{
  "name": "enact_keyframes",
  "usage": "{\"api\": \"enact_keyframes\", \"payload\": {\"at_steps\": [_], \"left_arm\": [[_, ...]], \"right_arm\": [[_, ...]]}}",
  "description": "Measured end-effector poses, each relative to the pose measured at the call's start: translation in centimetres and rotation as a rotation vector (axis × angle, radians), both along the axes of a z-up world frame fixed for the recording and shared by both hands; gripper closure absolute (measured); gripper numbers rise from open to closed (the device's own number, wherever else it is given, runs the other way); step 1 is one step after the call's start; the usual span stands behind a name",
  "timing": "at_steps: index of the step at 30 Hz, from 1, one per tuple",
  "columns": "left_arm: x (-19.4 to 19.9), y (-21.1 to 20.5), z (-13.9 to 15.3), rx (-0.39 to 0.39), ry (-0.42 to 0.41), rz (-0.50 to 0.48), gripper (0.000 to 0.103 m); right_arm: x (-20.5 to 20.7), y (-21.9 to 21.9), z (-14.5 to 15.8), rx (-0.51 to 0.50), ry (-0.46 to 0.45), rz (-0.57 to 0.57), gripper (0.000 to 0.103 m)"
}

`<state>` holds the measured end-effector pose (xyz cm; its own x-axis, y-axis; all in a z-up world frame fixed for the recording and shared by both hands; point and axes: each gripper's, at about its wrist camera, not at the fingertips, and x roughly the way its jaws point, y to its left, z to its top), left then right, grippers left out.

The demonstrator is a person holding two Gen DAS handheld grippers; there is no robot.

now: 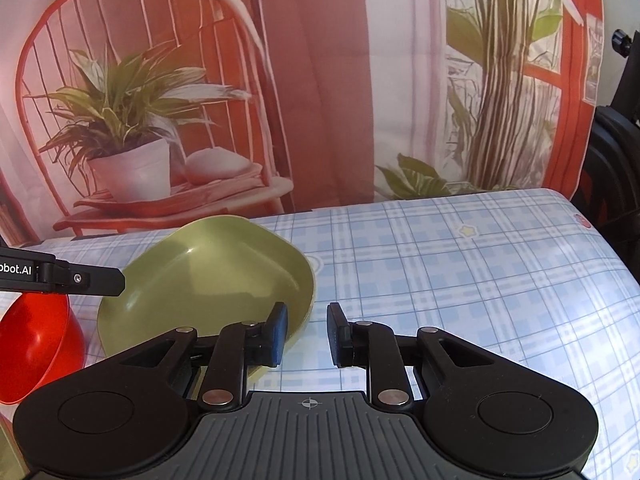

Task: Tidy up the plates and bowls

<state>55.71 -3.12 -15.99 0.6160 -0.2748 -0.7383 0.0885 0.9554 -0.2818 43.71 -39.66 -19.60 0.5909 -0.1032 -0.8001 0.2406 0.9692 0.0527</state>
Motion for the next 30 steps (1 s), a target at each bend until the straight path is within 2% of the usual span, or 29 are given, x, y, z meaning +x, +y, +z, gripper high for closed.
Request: {"api": "enact_keyframes", "payload": {"at_steps": [6,8,13,18,26,30], "left_arm": [[0.0,0.0,-0.4,0.039,0.002,-0.006,0.094],[-0.1,0.2,-0.4,0.031,0.001,-0.017,0.098],[-0.9,-0.3,-0.1,0.060,0.000,-0.040,0.098],[-2.2,-0.8,0.6,0.059,-0.004,-0.053,0.098],[-5.2,-0.5,4.0,0.015,-0.033,-0.071,0.098],[-7.3,0.3,6.1,0.001,-0.054,-0.072,0.098]], "right_arm": [[0.3,0.1,-0.8,0.034,0.015,-0.020,0.087],[0.3,0.2,-0.8,0.017,0.027,-0.018,0.089],[0.1,0.3,-0.3,0.022,0.060,-0.047,0.090],[-1.1,0.0,1.1,0.047,0.048,-0.075,0.090],[-3.2,0.5,4.7,0.055,0.043,-0.083,0.090],[-4.3,1.8,7.5,0.057,0.032,-0.081,0.090]]}}
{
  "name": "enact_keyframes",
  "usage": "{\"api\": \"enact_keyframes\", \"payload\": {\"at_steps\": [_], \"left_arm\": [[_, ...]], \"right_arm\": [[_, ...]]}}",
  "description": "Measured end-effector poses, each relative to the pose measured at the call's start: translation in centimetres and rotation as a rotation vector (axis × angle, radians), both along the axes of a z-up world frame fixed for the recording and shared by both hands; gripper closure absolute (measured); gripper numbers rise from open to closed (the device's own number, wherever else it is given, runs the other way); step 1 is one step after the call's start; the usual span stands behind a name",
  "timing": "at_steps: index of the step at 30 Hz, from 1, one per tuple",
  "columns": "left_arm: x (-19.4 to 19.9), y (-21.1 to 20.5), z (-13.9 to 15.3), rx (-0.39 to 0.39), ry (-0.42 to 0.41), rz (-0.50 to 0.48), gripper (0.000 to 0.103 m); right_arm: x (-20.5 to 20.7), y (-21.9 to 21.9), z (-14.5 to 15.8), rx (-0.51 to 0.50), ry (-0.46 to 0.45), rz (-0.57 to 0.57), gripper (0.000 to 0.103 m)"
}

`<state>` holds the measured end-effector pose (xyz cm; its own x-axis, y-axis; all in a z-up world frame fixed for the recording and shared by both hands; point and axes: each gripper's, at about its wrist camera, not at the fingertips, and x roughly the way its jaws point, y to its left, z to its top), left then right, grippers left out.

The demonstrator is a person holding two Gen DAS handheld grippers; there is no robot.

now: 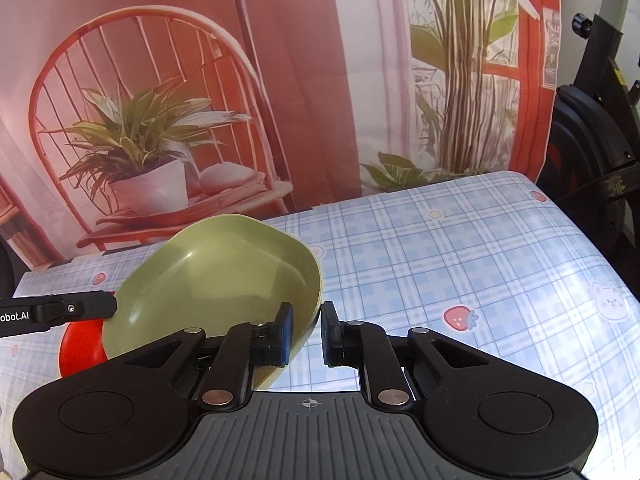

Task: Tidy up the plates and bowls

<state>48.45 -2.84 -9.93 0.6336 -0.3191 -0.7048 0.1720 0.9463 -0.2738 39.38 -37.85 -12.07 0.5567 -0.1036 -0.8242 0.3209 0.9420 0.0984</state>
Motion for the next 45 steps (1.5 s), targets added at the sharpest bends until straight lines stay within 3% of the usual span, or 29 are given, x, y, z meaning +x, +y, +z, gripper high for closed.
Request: {"api": "enact_keyframes", "payload": {"at_steps": [6,12,23,29,33,40,45], "left_arm": [[-3.5,2.4,1.3,-0.020,-0.001,0.028,0.098],[-7.9,5.8,2.2,-0.025,-0.019,0.064,0.098],[-15.0,10.9,0.5,0.018,-0.003,0.121,0.098],[-18.1,11.7,-0.3,0.020,-0.047,0.200,0.098],[-19.0,11.4,-1.1,0.008,-0.053,0.226,0.098],[-20.2,11.3,-2.9,-0.083,-0.051,0.293,0.098],[-19.9,11.2,-4.1,-0.086,-0.035,0.303,0.098]], "right_arm": [[-1.9,3.2,3.0,-0.005,-0.026,0.028,0.090],[-4.2,7.1,3.7,0.023,-0.034,0.054,0.090],[-7.0,13.7,0.7,0.092,0.027,0.120,0.092],[-8.0,16.4,-0.2,0.074,0.055,0.200,0.092],[-8.2,16.9,-0.9,0.052,0.075,0.217,0.092],[-8.7,16.4,-1.7,0.067,0.106,0.215,0.092],[-8.5,16.2,-2.0,0.061,0.095,0.206,0.092]]}}
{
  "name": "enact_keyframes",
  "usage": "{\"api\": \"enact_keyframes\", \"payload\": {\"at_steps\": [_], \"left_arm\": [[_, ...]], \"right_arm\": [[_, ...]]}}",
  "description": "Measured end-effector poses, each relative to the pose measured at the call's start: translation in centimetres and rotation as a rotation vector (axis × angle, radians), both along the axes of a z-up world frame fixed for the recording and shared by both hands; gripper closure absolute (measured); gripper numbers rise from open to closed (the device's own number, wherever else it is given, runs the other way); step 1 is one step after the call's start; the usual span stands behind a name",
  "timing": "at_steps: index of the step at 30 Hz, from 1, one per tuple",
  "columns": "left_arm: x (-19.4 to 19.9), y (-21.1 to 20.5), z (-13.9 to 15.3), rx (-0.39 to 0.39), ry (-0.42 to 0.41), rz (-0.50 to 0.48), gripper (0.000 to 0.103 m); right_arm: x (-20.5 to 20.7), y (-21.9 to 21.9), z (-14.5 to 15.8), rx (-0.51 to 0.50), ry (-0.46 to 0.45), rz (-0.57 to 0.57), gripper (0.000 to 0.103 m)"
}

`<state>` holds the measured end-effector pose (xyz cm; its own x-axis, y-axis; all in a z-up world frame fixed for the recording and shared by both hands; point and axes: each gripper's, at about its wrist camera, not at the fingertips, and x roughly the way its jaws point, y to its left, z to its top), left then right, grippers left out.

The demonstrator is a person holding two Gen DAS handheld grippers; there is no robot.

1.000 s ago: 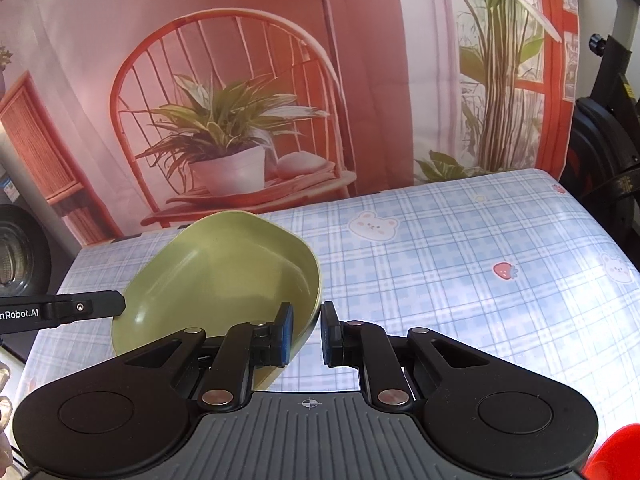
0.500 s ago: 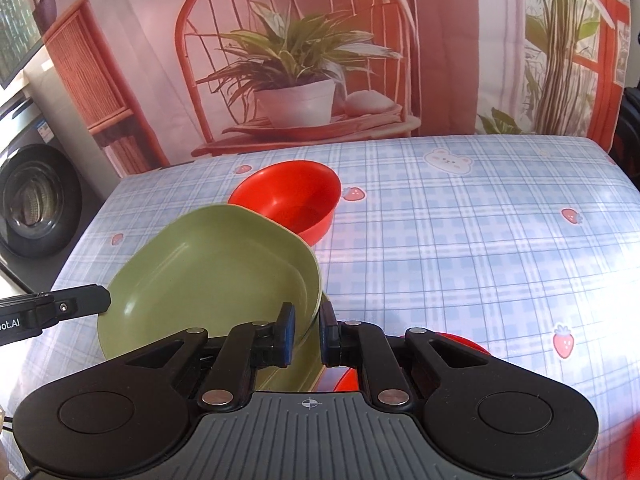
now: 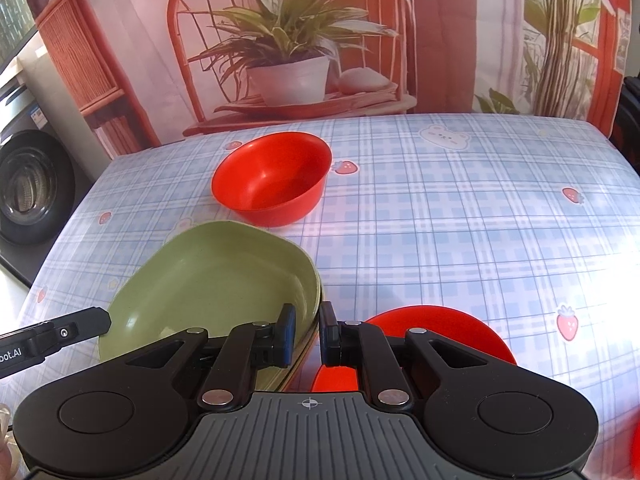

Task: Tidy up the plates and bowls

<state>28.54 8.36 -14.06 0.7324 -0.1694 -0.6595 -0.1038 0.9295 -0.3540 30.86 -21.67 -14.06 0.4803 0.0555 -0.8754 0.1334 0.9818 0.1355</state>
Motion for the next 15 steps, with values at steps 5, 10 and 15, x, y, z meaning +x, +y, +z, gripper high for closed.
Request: {"api": "enact_keyframes", "payload": {"at_steps": [5,10,15], "left_arm": [[-0.1,0.0,-0.8,0.006,-0.004,0.015,0.098],[-0.1,-0.1,-1.2,0.018,-0.001,0.012,0.098],[0.0,-0.3,-1.6,0.007,0.005,0.014,0.098]], "right_arm": [[0.1,0.7,-0.2,-0.041,-0.019,0.029,0.092],[0.0,1.4,-0.4,-0.097,-0.044,0.064,0.092],[0.1,1.0,-0.8,-0.091,-0.049,0.056,0.092]]}}
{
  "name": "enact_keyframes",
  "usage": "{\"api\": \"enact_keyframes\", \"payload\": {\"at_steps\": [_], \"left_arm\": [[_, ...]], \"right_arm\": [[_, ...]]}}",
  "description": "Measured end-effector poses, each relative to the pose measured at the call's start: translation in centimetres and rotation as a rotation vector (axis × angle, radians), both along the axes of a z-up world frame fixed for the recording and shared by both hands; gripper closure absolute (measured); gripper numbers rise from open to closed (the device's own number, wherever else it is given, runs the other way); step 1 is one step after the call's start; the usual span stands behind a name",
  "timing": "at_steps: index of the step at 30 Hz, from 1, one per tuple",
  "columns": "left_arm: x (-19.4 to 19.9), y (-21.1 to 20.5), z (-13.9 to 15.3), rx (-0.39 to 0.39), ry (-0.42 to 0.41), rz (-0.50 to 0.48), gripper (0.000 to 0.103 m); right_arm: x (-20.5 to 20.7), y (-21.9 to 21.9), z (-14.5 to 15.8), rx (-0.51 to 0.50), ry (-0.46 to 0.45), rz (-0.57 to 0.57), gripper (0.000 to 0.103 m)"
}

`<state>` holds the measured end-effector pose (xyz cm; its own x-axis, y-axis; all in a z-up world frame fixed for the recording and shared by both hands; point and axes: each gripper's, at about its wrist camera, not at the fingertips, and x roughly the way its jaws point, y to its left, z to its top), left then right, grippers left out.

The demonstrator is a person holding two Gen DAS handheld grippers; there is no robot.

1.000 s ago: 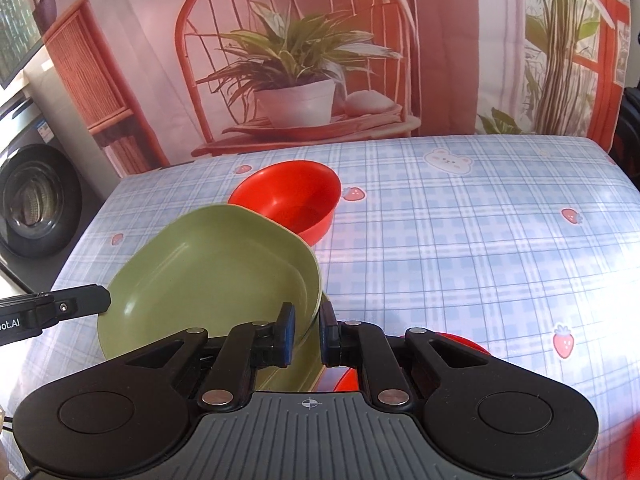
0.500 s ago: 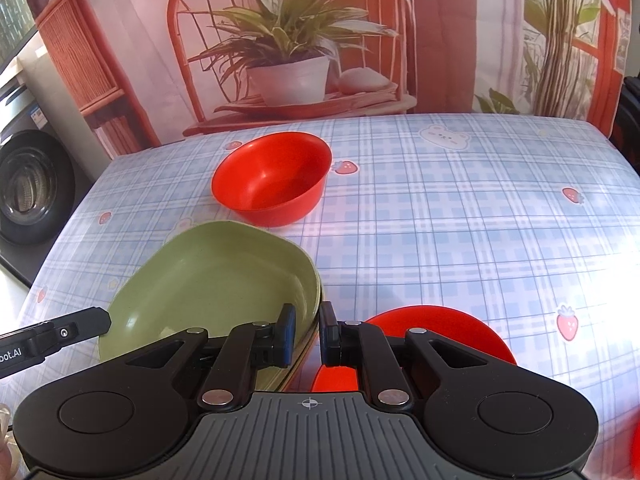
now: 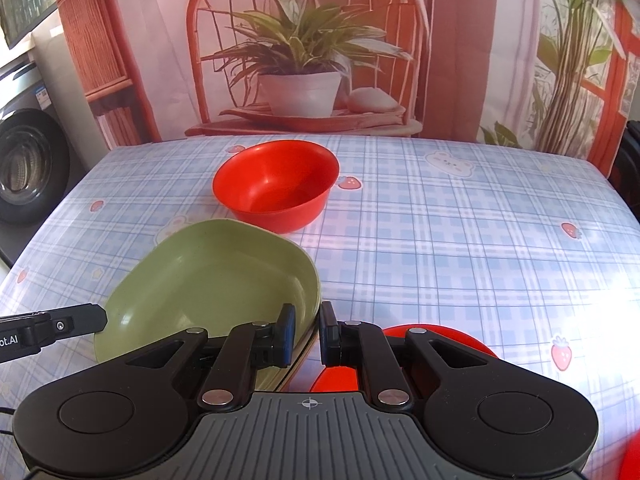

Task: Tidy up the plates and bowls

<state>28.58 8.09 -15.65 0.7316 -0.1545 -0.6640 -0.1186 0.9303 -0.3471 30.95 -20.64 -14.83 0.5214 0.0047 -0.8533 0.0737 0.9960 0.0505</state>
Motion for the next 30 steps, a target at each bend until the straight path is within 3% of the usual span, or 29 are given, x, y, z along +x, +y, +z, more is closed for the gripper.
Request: {"api": "enact_keyframes", "payload": {"at_steps": [3,13,16,20,22,30], "left_arm": [[0.0,-0.2,-0.1,0.008,-0.002,0.001,0.098],[-0.2,-0.3,-0.2,0.000,0.000,0.020,0.098],[-0.3,-0.3,-0.2,-0.009,0.003,0.032,0.098],[-0.4,-0.5,-0.3,-0.003,-0.002,0.033,0.098],[-0.6,-0.3,-0.3,-0.011,-0.004,0.034,0.097],[-0.9,-0.4,-0.4,-0.004,-0.009,0.031,0.097]], "right_arm": [[0.0,-0.2,-0.2,0.005,-0.001,-0.002,0.092],[-0.9,-0.2,1.2,0.045,-0.034,-0.043,0.072],[-1.9,-0.6,1.8,0.105,-0.039,-0.064,0.077],[-3.1,-0.1,2.0,0.072,-0.040,-0.032,0.089],[-3.5,0.6,1.7,0.028,-0.042,-0.005,0.091],[-4.0,1.2,1.3,0.014,-0.066,0.016,0.094]]}}
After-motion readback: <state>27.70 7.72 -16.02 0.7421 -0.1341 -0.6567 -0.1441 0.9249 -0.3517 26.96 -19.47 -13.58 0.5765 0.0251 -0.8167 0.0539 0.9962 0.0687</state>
